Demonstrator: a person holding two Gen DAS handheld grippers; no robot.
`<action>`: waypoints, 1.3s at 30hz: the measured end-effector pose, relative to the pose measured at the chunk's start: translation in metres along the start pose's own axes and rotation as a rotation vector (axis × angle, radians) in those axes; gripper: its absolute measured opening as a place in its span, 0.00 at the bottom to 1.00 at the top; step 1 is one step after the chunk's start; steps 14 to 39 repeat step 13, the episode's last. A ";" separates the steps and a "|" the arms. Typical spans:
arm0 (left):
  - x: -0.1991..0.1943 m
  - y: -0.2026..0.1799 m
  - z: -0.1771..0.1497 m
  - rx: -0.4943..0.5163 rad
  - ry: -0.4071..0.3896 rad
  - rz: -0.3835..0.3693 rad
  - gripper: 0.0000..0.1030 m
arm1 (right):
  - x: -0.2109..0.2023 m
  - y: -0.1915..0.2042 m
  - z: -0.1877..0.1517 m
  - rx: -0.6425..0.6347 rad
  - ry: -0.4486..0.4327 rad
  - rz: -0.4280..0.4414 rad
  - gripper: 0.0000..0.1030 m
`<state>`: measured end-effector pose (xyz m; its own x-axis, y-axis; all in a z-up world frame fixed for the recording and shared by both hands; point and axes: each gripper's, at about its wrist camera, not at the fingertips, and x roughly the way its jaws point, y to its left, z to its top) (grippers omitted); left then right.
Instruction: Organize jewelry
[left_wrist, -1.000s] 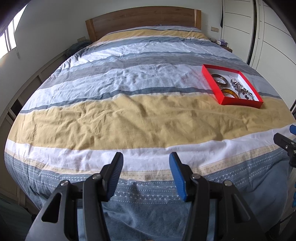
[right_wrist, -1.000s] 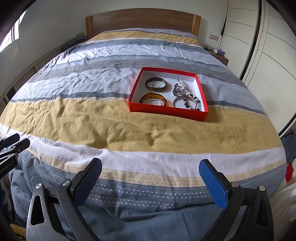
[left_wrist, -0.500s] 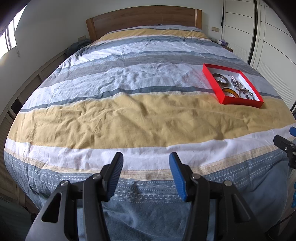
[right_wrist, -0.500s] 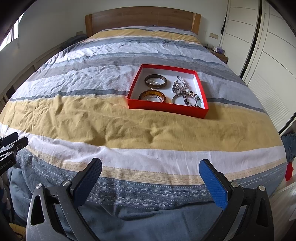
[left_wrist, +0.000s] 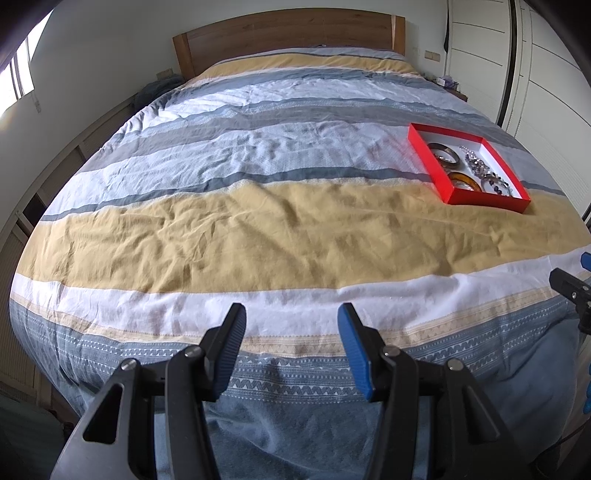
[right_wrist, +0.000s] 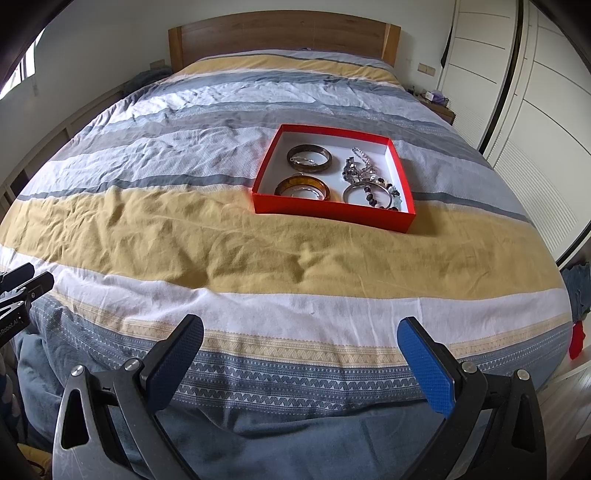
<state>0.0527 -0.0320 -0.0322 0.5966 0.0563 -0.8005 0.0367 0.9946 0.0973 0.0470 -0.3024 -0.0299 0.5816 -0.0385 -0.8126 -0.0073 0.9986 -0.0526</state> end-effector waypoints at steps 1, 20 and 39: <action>0.000 0.001 0.000 0.000 0.001 0.001 0.48 | 0.000 0.000 0.000 0.000 0.000 0.000 1.00; 0.001 -0.001 0.000 0.007 0.013 0.009 0.48 | 0.001 -0.002 -0.001 0.012 -0.002 0.003 1.00; 0.001 -0.001 0.000 0.007 0.013 0.009 0.48 | 0.001 -0.002 -0.001 0.012 -0.002 0.003 1.00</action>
